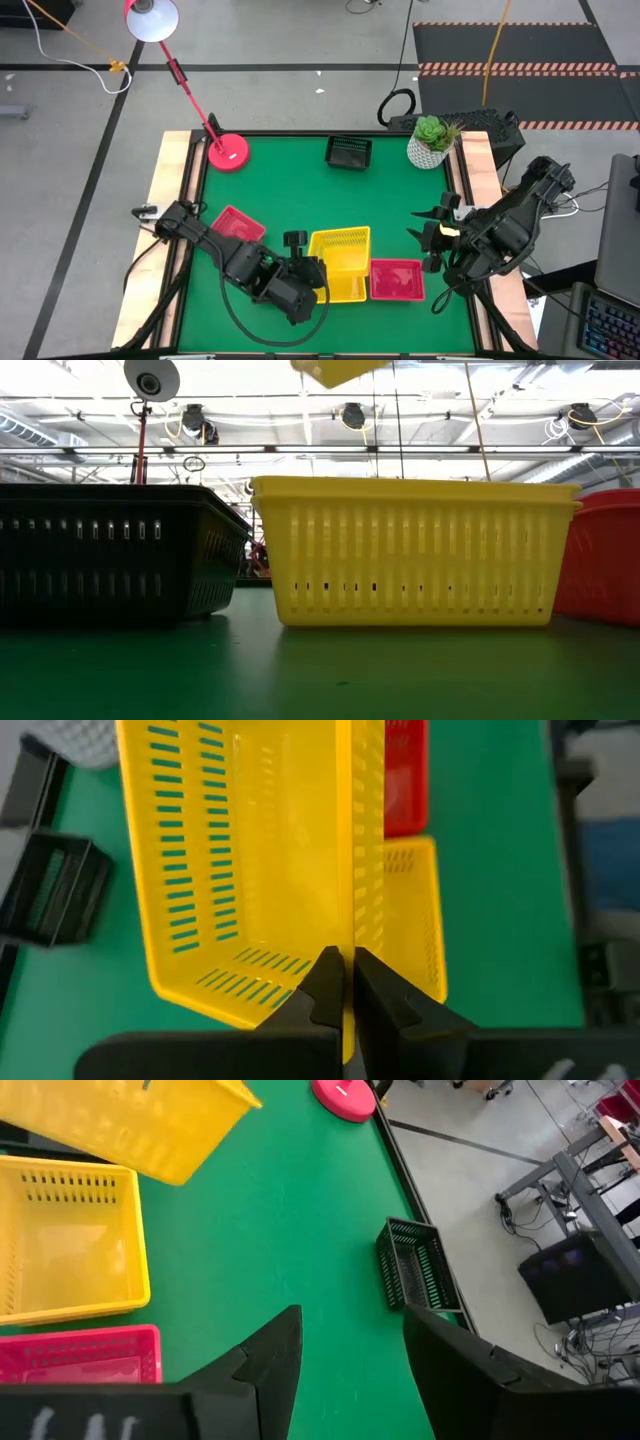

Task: Stack baskets by color
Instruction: Stack the top yellow bin on top of the bottom yellow bin

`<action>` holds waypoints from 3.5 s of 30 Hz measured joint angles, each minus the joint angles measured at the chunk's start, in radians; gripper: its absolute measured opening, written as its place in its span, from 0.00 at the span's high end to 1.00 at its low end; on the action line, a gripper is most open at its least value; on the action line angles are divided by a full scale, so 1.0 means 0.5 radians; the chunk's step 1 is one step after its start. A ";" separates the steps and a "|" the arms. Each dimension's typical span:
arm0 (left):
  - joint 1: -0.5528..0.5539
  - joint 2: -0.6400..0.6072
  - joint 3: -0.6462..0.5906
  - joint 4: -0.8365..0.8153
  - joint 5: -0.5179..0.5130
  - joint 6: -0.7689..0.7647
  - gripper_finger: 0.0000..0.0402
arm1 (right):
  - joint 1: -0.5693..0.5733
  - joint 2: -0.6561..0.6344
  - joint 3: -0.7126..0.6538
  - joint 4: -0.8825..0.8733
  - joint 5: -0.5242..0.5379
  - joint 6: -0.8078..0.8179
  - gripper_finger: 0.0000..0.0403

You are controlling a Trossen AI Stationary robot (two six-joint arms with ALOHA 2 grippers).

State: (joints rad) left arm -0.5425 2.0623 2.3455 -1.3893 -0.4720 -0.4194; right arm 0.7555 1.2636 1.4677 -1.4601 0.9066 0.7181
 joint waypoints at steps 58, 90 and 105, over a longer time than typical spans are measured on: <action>-0.173 0.603 -0.041 0.098 -0.090 -0.490 0.97 | -0.002 0.002 0.000 0.023 0.014 -0.008 0.58; -0.121 0.602 -0.169 0.031 -0.054 -0.488 0.97 | -0.002 0.002 0.000 0.023 0.014 -0.008 0.58; -0.116 0.604 -0.256 0.164 -0.054 -0.432 0.78 | -0.002 0.002 0.000 0.024 0.014 -0.008 0.58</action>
State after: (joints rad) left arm -0.6006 2.3646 2.2177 -1.3072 -0.4992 -0.6353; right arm 0.7547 1.2644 1.4677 -1.4483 0.9138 0.7143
